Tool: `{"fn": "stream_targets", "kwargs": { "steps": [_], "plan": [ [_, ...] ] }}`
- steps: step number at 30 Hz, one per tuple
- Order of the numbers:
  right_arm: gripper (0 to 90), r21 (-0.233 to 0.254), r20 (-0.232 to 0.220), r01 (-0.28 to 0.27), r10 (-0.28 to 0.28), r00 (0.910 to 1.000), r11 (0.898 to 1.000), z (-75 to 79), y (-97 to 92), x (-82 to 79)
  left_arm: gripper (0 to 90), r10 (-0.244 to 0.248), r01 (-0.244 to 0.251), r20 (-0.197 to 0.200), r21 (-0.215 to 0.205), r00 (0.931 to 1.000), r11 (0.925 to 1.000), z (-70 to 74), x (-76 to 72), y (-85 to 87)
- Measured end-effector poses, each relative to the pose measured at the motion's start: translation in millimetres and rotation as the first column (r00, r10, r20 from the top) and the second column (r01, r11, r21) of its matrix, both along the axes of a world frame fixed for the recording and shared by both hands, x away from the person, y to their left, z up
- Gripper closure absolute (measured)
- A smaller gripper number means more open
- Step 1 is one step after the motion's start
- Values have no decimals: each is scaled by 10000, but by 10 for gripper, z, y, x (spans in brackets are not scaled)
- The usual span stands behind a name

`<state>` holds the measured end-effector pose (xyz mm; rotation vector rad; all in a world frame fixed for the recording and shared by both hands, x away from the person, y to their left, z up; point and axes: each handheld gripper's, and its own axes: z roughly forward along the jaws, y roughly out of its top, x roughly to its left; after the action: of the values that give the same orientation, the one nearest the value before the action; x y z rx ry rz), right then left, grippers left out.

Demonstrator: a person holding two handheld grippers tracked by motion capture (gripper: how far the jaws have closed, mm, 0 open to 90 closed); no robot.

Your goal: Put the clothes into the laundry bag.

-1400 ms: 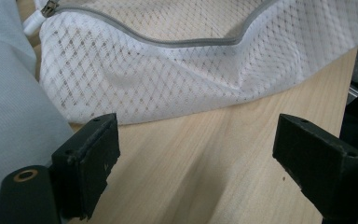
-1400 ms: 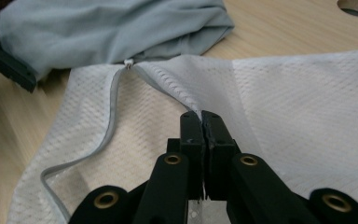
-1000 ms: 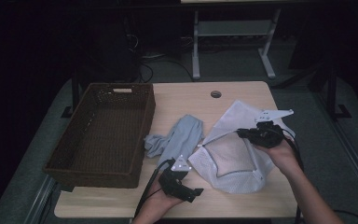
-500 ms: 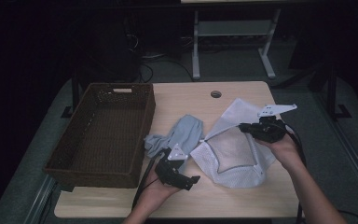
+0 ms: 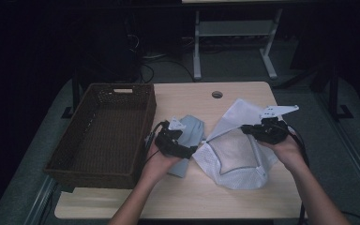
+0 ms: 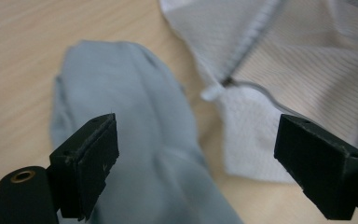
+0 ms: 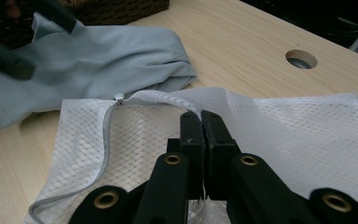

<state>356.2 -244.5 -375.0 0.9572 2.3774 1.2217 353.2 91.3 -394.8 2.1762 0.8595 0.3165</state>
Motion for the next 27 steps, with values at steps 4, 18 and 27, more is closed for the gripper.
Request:
{"fn": "stream_targets", "kwargs": {
  "steps": [4, 18, 27],
  "plan": [
    [874, 14, -27, 22, -22, 10000, 10000, -3, -12, -2, 125, 291, -293, 94, 233, 9995, 9993, -53, 211, -2],
    [874, -61, -131, -41, 41, 9999, 10000, -45, -3, -7, 120, 933, -866, -964, 722, 9910, 9936, -477, 623, 44],
    [874, -99, -168, -72, 70, 9998, 9999, -59, 22, -21, 105, 571, -437, -1497, 917, 9871, 9948, -630, 628, 29]
  ]
}}
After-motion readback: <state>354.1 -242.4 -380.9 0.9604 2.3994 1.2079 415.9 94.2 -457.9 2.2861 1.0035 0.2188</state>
